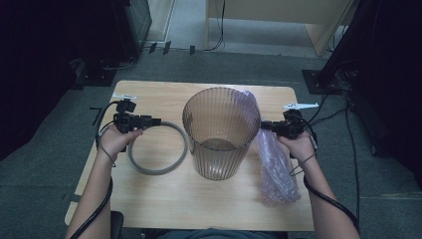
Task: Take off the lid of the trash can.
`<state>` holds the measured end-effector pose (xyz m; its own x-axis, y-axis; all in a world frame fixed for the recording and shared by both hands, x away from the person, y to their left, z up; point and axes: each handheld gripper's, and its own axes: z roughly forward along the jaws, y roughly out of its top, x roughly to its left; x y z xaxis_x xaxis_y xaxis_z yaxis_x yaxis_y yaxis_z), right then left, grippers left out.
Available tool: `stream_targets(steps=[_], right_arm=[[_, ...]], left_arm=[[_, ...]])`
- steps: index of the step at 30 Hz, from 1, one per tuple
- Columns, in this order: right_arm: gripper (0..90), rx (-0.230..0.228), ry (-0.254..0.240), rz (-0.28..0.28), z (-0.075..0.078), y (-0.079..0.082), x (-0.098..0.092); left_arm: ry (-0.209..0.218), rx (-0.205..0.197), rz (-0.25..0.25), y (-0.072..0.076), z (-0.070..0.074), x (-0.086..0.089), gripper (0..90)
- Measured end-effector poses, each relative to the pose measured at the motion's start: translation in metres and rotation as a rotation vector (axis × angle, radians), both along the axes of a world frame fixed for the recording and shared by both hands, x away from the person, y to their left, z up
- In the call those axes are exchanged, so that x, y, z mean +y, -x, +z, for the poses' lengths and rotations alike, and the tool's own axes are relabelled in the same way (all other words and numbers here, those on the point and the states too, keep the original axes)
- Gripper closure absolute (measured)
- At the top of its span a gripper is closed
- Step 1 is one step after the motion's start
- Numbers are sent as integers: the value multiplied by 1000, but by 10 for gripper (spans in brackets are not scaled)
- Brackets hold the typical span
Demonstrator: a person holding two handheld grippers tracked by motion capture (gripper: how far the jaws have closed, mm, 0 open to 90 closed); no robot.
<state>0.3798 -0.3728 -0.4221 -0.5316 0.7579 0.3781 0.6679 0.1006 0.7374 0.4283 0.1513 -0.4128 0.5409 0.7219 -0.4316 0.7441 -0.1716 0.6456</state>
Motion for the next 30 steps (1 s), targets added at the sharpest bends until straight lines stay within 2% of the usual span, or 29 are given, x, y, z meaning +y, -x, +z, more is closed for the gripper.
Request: stream_targets(steps=[5, 11, 16, 19, 30], right_arm=[[887, 2, -3, 10, 6, 2, 0], [887, -25, 33, 16, 16, 6, 0], [888, -35, 23, 18, 27, 10, -1], [890, -27, 31, 17, 31, 11, 0], [890, -8, 7, 27, 47, 16, -2]], left_arm=[[-3, 14, -14, 1, 6, -7, 381], [5, 21, -30, 2, 12, -14, 376], [3, 6, -39, 4, 19, -18, 375], [4, 1, -42, 5, 23, -19, 373], [12, -8, -65, 10, 35, -27, 370]])
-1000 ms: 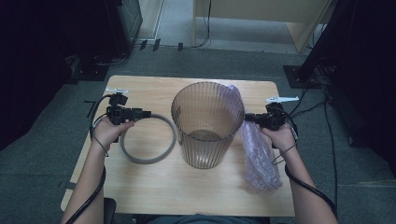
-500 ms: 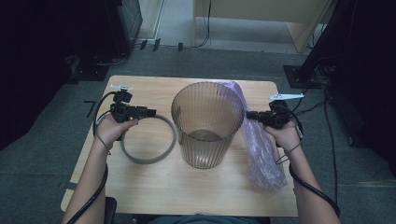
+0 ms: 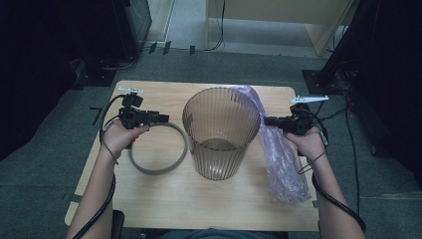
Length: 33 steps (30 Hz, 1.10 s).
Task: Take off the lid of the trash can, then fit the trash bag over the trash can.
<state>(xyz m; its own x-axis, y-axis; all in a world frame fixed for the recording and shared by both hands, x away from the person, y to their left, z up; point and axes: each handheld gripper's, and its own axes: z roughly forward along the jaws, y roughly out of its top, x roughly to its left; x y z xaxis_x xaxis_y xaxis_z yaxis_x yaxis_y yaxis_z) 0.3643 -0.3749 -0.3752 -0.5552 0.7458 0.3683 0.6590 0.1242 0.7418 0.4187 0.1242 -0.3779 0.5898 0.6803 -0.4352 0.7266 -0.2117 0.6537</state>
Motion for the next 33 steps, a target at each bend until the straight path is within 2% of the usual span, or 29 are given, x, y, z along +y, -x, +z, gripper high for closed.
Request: stream_targets(steps=[11, 18, 22, 25, 29, 33], right_arm=[[892, 0, 11, -2, 8, 1, 2], [891, 0, 2, 0, 22, -4, 1], [891, -3, -2, 9, 30, -9, 2], [891, -3, 6, 18, 34, -15, 2], [891, -1, 1, 22, 39, -19, 2], [891, -4, -8, 28, 45, -16, 0]], left_arm=[[1, 8, -3, -5, 4, -5, 370], [-3, 0, -12, -14, 14, -11, 370], [22, 9, -30, -21, 19, -16, 370], [36, -10, -46, -26, 22, -20, 370], [55, -8, -56, -30, 27, -23, 376], [48, -18, -48, -28, 37, -23, 381]])
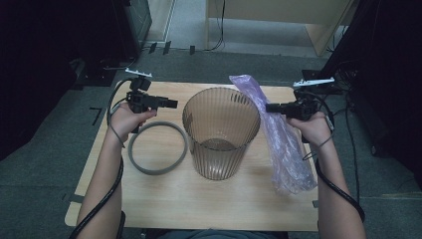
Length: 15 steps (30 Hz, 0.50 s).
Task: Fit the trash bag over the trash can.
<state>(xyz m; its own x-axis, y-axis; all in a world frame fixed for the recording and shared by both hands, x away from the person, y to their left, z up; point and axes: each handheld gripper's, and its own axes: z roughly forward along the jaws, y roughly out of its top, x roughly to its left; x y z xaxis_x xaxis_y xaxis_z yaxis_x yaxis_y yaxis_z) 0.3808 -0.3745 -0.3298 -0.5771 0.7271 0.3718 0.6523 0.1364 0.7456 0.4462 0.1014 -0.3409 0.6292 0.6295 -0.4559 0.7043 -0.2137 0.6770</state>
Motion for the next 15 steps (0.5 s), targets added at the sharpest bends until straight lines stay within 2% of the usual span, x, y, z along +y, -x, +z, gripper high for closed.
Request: stream_targets(steps=[2, 7, 15], right_arm=[[891, -8, -8, 5, 3, 3, 0], [887, -16, -4, 31, 8, 11, 2], [887, -38, -31, 71, 22, 25, 1]], left_arm=[[10, -3, -1, 3, 5, 0, 377], [-5, -7, -14, 11, 11, -4, 370], [21, -55, -16, 27, 29, -4, 366]])
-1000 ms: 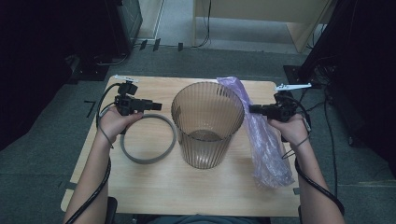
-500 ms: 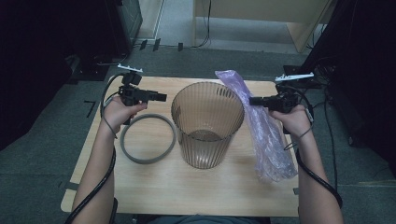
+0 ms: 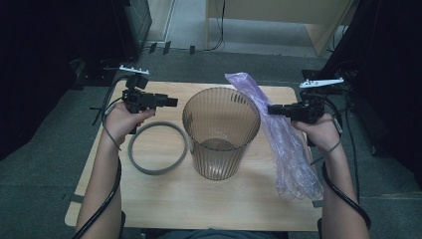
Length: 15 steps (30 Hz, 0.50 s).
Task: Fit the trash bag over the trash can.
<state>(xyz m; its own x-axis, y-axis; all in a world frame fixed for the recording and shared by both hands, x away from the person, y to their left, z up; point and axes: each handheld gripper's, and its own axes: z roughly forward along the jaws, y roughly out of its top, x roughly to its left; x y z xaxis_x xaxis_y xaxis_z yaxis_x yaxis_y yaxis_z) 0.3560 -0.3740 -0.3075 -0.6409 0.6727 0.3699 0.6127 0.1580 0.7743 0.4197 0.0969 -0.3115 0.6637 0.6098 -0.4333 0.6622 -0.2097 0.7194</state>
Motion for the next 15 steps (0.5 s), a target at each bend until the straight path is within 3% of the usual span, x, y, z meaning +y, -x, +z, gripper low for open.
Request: stream_targets(steps=[8, 15], right_arm=[[888, 4, -54, 9, 8, 6, -5], [888, -37, -91, 22, 22, 16, -9]], left_arm=[[4, -12, -25, 12, 13, -7, 363], [15, -22, -52, 20, 22, -13, 361]])
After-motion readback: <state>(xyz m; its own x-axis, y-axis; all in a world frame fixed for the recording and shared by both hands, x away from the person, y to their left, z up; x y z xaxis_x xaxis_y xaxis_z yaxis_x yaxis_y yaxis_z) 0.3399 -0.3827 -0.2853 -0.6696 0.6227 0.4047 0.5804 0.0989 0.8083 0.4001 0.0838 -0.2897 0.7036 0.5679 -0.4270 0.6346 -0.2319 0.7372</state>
